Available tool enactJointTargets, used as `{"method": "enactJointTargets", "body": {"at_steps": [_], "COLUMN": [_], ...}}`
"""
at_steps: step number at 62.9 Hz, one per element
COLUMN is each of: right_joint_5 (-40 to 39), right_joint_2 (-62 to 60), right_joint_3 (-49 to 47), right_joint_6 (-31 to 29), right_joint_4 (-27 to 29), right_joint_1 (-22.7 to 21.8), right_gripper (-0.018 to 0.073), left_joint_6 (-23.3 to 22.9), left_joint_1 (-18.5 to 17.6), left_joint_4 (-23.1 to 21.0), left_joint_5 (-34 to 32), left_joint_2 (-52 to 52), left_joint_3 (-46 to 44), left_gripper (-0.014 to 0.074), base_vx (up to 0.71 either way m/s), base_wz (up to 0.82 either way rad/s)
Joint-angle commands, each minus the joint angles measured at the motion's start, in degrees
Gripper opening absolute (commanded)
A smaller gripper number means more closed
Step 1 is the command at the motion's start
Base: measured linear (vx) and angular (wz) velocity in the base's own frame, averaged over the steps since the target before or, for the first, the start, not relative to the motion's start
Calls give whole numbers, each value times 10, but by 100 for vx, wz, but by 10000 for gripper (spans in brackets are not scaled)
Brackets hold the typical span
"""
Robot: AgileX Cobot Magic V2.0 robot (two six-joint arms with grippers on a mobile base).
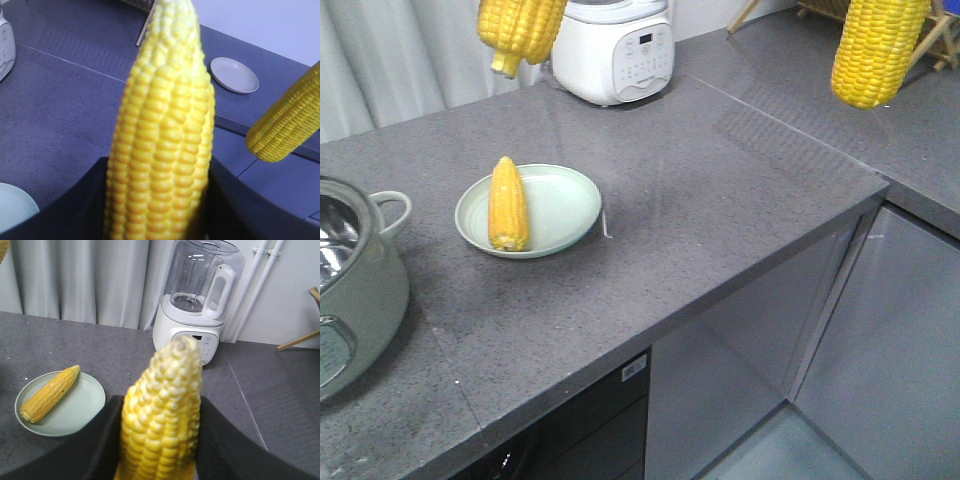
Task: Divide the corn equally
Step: 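Turn the base away from the pot toward the counter with two plates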
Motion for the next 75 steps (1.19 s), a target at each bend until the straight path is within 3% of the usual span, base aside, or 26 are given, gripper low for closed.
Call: {"method": "enactJointTargets", "body": {"at_steps": [1,75], "right_joint_5": [-37,-36], "right_joint_2": [-11,-11], "right_joint_3": [-15,-15], "right_joint_6": [-2,-2], "right_joint_4": [15,15], "right_joint_1": [-3,-3], "right_gripper": [-6,-6], "left_joint_6": [0,0], "left_joint_1": [-2,-2], "left_joint_4": [-20,-20], "left_joint_5": [-21,-21], "left_joint_2": [-26,-26], "left_joint_3": [-13,-13], "left_gripper": [-6,-6], "base_vx": [-2,-4], "base_wz": [-20,-32]}}
